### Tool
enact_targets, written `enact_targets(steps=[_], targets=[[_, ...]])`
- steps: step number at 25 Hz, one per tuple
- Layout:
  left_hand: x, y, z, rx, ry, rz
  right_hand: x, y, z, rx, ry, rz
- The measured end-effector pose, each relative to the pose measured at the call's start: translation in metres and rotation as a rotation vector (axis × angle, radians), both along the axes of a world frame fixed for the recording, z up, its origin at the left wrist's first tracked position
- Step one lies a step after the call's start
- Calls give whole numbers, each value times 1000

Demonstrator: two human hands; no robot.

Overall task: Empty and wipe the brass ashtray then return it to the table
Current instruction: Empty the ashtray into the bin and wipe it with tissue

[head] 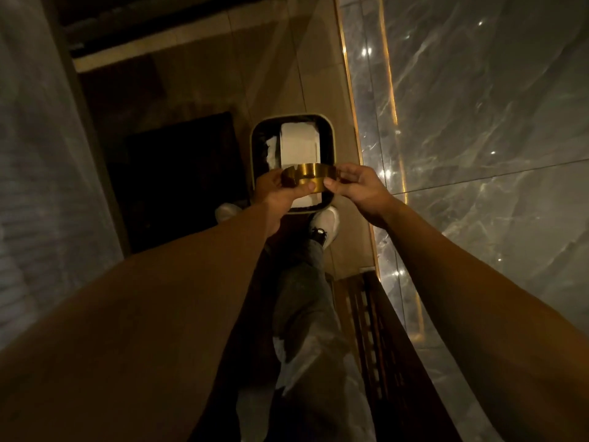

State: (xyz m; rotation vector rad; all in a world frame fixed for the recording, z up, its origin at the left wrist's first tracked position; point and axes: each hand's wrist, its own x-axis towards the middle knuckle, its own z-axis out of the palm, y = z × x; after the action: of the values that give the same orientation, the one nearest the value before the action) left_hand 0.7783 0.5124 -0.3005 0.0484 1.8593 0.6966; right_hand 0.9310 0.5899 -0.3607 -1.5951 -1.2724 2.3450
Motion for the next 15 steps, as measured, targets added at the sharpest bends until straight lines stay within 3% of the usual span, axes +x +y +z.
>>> enact_targets(steps=[6,15], targets=[[-3,-8,-44,-64,11,158,-23,-20,-29,2,-15,-82],[-10,3,-112,-141,92,178,-47,-25,-79,104,-163,-171]])
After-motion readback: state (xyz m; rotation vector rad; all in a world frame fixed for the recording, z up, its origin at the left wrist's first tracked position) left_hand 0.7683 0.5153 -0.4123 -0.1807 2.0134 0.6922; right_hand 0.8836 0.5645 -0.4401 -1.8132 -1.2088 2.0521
